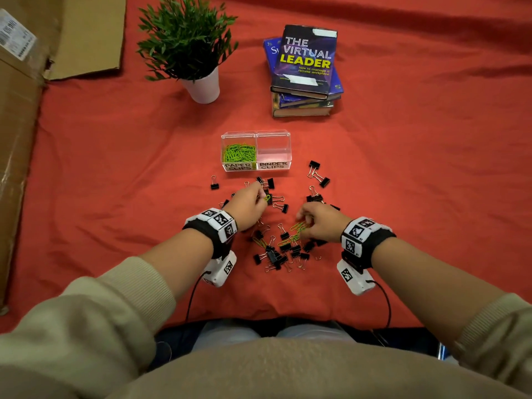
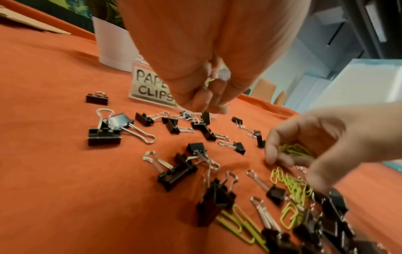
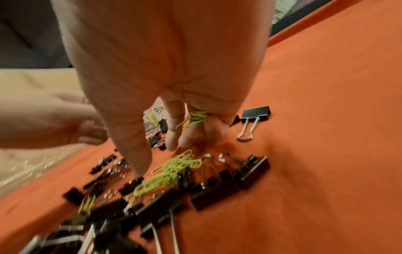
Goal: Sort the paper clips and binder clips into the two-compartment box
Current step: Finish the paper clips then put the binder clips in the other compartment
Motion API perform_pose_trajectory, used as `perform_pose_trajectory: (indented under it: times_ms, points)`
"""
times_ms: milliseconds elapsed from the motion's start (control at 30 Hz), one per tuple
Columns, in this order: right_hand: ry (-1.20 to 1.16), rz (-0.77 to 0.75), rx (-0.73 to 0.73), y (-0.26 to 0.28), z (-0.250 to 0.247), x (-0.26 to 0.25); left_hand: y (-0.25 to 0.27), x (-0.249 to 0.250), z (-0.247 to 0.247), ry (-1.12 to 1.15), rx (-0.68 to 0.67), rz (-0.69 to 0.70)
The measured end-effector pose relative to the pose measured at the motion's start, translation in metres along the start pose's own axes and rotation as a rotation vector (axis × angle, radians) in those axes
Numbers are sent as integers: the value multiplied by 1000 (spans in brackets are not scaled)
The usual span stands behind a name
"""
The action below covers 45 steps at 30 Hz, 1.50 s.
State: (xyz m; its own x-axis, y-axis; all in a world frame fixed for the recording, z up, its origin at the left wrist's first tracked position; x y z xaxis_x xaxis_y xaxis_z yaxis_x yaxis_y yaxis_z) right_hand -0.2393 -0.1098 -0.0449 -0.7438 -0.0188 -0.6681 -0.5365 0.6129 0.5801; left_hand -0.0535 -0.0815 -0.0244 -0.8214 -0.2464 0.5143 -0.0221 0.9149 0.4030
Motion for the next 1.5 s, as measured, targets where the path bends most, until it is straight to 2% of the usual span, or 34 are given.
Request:
perform_pose_trajectory:
  times_ms: [100, 233, 467, 500, 567, 733, 800, 967, 1100, 1200, 1267, 1367, 1467, 1500]
  points:
    - [188, -120, -20, 0, 8, -5, 3, -7, -1, 124, -34, -58]
    - [304, -190, -26, 2, 17, -6, 8, -15, -2, 355, -62, -128]
    - [410, -195, -3, 7, 26, -9, 18, -19, 8, 567, -177, -223]
    - [424, -200, 6, 8, 28, -8, 20, -18, 10, 532, -185, -219]
    - [442, -195, 16, 9, 31, -7, 23, -13, 12, 302, -163, -140]
    - [416, -145, 16, 7, 31, -5, 35, 2, 26, -413, -238, 268]
    - [276, -83, 33, 5, 25, -5, 36, 1, 30, -542, -251, 341]
    - [-242, 68, 126, -3, -9, -14, 37, 2, 39, -780, -259, 422]
    - [-788, 113, 86, -16, -34, -33, 42, 2, 44, -919, -232, 459]
    - [-1137, 71, 17, -32, -47, -59, 46, 2, 48, -983, -243, 498]
    - [-1251, 30, -50, -44, -53, -83, 48, 0, 50, -1016, -256, 507]
    - [-1310, 15, -67, -67, -55, -118, 52, -4, 52, -1061, -252, 516]
    - [-1250, 45, 41, -95, -47, -141, 56, -9, 55, -1096, -250, 546]
    - [-1138, 50, 109, -106, -44, -146, 56, -10, 54, -1078, -258, 539]
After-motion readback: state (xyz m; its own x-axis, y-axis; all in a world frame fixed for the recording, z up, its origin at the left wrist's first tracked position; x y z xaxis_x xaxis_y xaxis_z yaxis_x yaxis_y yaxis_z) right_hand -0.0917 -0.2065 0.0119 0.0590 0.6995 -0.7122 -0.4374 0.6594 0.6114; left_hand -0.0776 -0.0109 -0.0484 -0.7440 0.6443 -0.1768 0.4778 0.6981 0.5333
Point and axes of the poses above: each hand's wrist, its own y-axis away from the middle knuckle, its own z-axis out of the palm, x = y × z, the point moved 5 cm from there along -y, towards the middle knuckle, and after that the axes turned 12 degrees about -y, right-handed, at the moved point
